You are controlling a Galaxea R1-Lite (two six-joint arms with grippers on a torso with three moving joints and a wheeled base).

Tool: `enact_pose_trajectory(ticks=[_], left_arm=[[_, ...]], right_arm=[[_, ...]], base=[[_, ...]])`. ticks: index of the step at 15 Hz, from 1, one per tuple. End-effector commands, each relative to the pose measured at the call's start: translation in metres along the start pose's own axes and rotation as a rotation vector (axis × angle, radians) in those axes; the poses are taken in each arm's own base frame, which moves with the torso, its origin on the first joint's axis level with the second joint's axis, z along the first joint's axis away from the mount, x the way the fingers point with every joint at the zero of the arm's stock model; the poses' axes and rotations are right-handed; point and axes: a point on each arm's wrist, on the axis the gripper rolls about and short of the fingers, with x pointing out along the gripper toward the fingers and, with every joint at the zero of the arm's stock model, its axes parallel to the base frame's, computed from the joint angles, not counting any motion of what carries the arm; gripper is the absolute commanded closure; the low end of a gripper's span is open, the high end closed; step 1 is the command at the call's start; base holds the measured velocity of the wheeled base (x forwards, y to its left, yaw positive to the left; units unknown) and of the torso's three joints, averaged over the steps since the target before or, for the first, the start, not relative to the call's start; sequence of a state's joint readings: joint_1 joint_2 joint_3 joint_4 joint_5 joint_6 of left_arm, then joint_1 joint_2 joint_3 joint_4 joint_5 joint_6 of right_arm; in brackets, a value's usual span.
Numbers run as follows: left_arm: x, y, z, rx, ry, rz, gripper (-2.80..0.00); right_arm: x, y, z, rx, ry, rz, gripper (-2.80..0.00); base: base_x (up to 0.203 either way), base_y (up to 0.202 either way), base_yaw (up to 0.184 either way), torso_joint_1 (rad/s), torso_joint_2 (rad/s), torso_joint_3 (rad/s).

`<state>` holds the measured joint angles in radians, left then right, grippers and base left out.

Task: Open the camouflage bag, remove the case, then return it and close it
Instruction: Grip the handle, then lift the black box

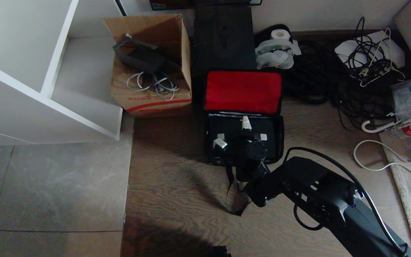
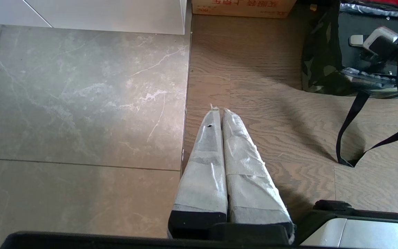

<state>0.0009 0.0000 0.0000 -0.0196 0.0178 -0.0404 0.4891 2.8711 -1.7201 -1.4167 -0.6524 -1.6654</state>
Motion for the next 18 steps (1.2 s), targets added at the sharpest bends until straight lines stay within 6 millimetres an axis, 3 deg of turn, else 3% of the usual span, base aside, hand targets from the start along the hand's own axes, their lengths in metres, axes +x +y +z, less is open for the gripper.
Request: enact_pose_trajectory(ticks=[1, 5, 12, 15, 18], left_arm=[[0.001, 0.000, -0.003, -0.001, 0.007, 0.001, 0.00], [0.001, 0.000, -0.003, -0.001, 0.007, 0.002, 0.00], [0.001, 0.000, -0.003, -0.001, 0.007, 0.002, 0.00], [0.001, 0.000, -0.003, -0.001, 0.007, 0.002, 0.00], [0.001, 0.000, -0.003, -0.001, 0.009, 0.001, 0.00]], right_arm=[[-0.008, 0.022, -0.002, -0.038, 0.001, 0.045, 0.00], [-0.013, 0.035, -0.001, -0.038, -0.005, 0.055, 0.00], [-0.022, 0.036, 0.006, -0.032, -0.025, 0.056, 0.00], [-0.035, 0.035, 0.007, -0.034, -0.044, 0.063, 0.00], [-0.054, 0.020, 0.012, -0.022, -0.076, 0.095, 0.00]], base=[[0.000, 0.000, 0.000, 0.000, 0.00, 0.000], [0.000, 0.000, 0.000, 0.000, 0.00, 0.000], [0.000, 0.000, 0.000, 0.000, 0.00, 0.000], [0.000, 0.000, 0.000, 0.000, 0.00, 0.000], [0.000, 0.000, 0.000, 0.000, 0.00, 0.000]])
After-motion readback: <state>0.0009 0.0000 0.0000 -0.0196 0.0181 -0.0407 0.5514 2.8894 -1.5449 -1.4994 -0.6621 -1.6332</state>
